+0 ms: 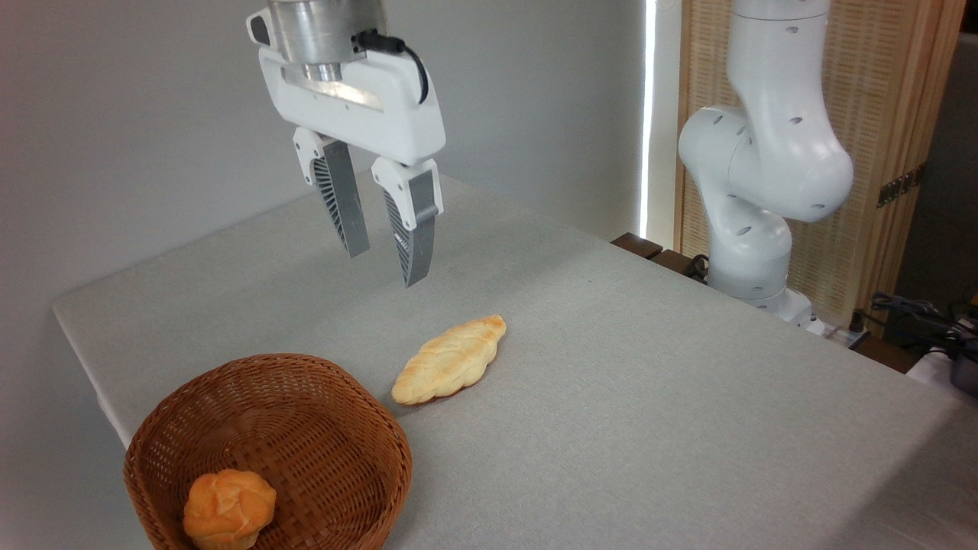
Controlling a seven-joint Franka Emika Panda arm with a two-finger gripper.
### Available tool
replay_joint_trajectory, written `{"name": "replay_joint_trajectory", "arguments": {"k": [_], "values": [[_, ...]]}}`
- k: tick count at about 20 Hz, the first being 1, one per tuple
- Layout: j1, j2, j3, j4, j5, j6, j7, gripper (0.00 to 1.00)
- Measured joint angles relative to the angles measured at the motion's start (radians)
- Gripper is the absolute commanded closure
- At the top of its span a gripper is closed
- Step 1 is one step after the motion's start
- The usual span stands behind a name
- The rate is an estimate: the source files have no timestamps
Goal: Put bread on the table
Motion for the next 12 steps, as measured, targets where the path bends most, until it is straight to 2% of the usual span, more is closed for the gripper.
{"name": "replay_joint_trajectory", "arguments": {"k": [2,7,12], "values": [[0.001,-0.012,0.005,-0.003,0.0,-0.002,0.005,0.0],[0.003,0.047,0.032,-0.009,0.0,0.0,0.039,0.0],[0.004,0.038,0.042,0.0,-0.003,0.0,0.061,0.0]]}}
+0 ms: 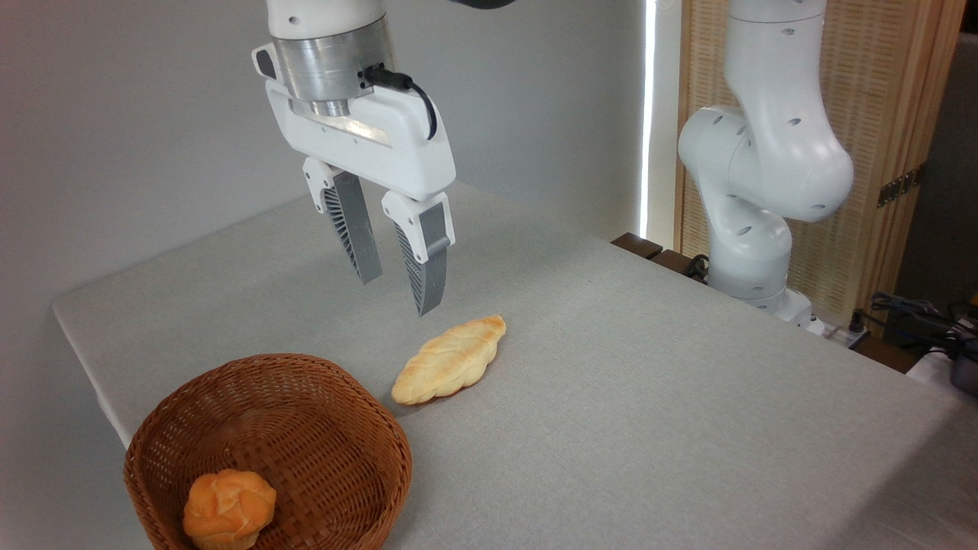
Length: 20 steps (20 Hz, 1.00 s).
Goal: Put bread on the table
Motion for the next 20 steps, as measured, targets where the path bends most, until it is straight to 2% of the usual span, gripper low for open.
{"name": "replay_joint_trajectory", "arguments": {"k": [13,16,20], "values": [[-0.001,-0.005,0.006,0.0,-0.005,0.01,0.005,0.0],[-0.001,-0.003,0.007,-0.006,-0.005,0.086,0.005,0.0],[-0.001,0.002,0.008,-0.045,-0.005,0.257,0.005,0.0]]}}
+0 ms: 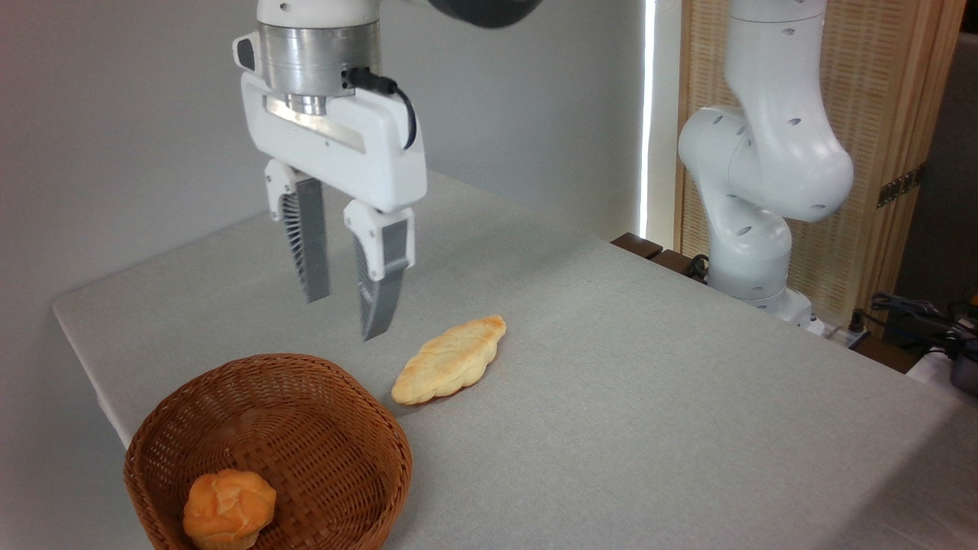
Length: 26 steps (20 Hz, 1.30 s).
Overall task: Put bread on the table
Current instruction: 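Lower the open gripper into the basket around the orange bun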
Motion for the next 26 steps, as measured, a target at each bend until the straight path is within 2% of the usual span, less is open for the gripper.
{"name": "replay_joint_trajectory", "arguments": {"k": [7,14,17,21,26], "values": [[0.0,0.026,0.0,-0.112,0.0,0.269,0.0,0.0],[-0.001,0.15,-0.003,-0.137,0.0,0.49,0.0,0.0],[-0.002,0.199,-0.007,-0.137,-0.004,0.553,0.0,0.0],[-0.002,0.263,-0.007,-0.137,-0.05,0.656,0.0,0.0],[-0.005,0.298,-0.031,-0.136,-0.055,0.686,0.0,0.0]]}}
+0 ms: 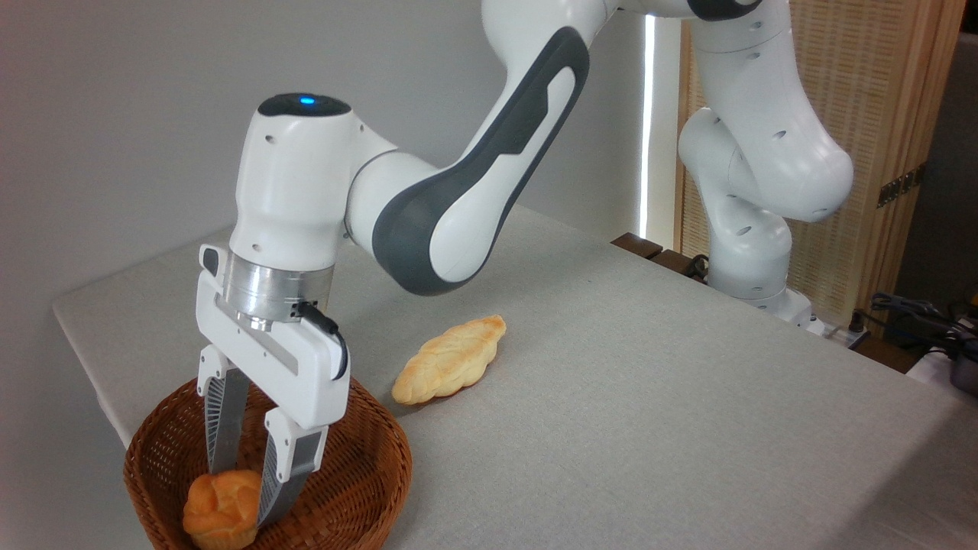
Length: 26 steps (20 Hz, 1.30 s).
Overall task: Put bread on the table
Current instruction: 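Lower the open gripper into the basket around the orange bun, then close the gripper on the round orange bun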
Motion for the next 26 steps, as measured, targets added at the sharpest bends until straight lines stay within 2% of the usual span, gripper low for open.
{"name": "replay_joint_trajectory", "arguments": {"k": [5,6,8,9,10,26], "values": [[-0.002,0.028,-0.005,0.002,0.0,0.042,0.0,0.0],[-0.002,0.029,-0.005,0.002,0.0,0.043,0.0,0.03],[-0.002,0.029,-0.005,0.003,0.0,0.043,0.0,0.35],[-0.002,0.029,-0.005,0.003,0.0,0.043,0.0,0.54],[-0.002,0.029,-0.005,0.004,0.0,0.043,0.007,0.61],[-0.003,0.028,-0.01,0.01,0.0,0.043,0.036,0.6]]}}
